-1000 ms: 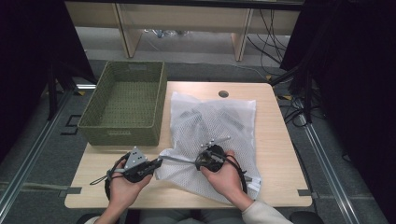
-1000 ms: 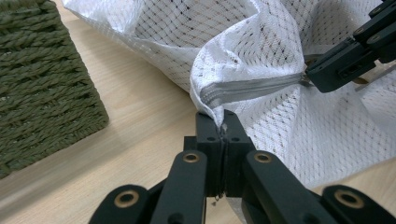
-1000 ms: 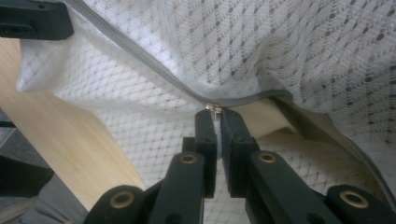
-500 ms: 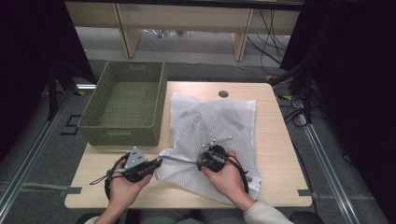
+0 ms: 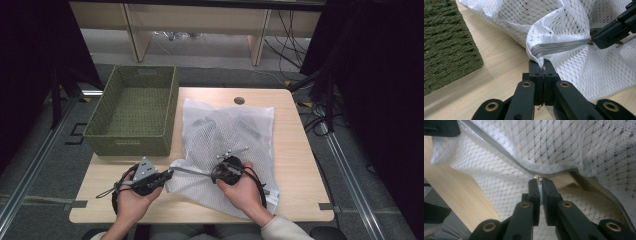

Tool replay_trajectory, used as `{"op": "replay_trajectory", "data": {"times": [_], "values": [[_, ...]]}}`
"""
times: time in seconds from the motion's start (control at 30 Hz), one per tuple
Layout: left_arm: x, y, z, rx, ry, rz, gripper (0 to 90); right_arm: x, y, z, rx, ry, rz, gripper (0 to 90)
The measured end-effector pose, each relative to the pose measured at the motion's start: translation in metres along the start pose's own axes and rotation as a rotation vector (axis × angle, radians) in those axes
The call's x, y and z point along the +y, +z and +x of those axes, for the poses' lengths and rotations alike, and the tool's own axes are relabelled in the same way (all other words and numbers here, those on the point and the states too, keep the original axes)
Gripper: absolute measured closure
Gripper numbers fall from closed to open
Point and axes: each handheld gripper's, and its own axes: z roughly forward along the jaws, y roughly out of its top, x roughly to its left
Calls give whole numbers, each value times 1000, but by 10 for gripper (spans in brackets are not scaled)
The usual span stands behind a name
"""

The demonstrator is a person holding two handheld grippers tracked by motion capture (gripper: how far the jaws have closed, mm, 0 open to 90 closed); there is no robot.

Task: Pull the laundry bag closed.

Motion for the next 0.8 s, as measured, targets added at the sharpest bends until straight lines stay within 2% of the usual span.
{"op": "replay_trajectory", "data": {"times": [0.1, 0.17, 0.3, 0.37, 0.4, 0.5, 0.53, 0.57, 0.6, 0.73, 0.8], "values": [[0, 0, 0, 1, -8, -3, 885, -1, 0, -1, 0, 0, -1, 870], [0, 0, 0, 1, -12, -3, 885, -1, -1, 0, -19, 0, -13, 870], [0, 1, 0, -3, -6, -4, 885, -1, -1, -1, -13, 9, 0, 870], [0, 0, 1, 3, 7, 8, 885, -2, 0, 0, -13, 8, -13, 870], [0, 0, 1, 3, 7, 8, 885, -2, -1, 0, -10, 13, 3, 870], [0, 1, 1, -1, 0, 1, 885, -2, -2, 0, -3, 21, 5, 870], [0, 1, 0, 4, -8, 0, 885, -2, -1, -2, -5, 0, -3, 870], [-1, 1, 0, 4, -11, -3, 885, -2, -1, -2, -6, 3, -3, 870], [0, 1, 0, 4, 3, -1, 885, -2, -1, -3, -5, 0, 1, 870], [-1, 1, 0, 4, -13, -1, 885, -2, -1, -3, -5, 2, 1, 870], [0, 0, 1, -2, 0, 3, 885, -2, -1, -2, -5, 8, 2, 870]]}}
